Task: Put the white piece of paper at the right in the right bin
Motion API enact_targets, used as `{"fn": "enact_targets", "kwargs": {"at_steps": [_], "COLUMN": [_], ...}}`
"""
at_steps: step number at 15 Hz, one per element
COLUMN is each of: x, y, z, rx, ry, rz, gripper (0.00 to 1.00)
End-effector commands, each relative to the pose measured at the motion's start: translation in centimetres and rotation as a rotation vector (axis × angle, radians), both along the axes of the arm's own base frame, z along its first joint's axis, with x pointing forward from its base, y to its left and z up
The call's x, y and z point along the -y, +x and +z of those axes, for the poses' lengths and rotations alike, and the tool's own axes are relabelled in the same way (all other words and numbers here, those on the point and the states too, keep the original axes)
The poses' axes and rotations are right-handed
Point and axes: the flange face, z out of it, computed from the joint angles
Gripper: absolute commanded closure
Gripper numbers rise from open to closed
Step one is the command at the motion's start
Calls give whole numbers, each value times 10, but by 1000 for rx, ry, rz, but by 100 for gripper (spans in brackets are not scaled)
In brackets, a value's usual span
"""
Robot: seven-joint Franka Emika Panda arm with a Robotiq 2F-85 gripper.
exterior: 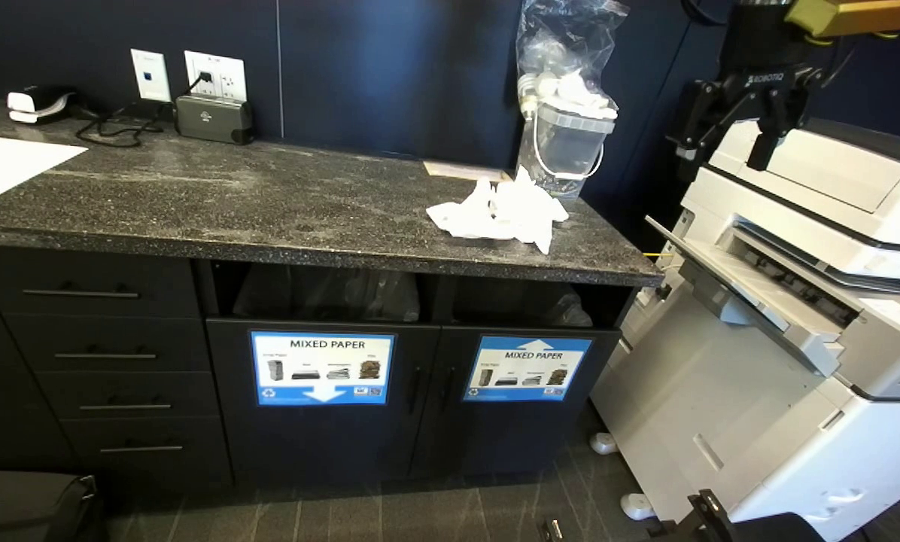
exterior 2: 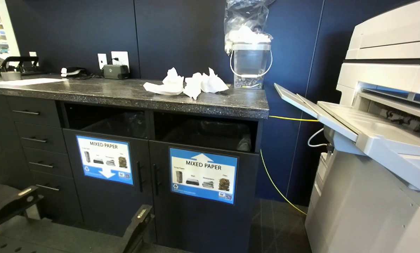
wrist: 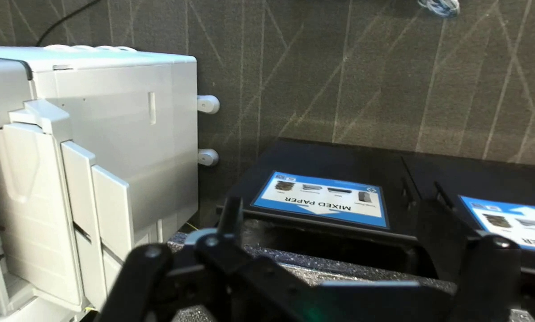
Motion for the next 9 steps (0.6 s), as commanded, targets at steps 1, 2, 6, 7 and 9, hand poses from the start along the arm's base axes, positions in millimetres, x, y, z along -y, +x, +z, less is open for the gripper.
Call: {"fn": "enact_targets", "kwargs": {"at_steps": [1,2,6,7,9], "x": [1,0,-3,-3,-3], "y": [3,4,5,5,6], "z": [11,11,3,3,3], "rx": [65,72,49,49,51], "ry": [88,101,112,116,118], "rz": [15,16,-13,-15,-16], "gripper": [0,0,0,0,0]}}
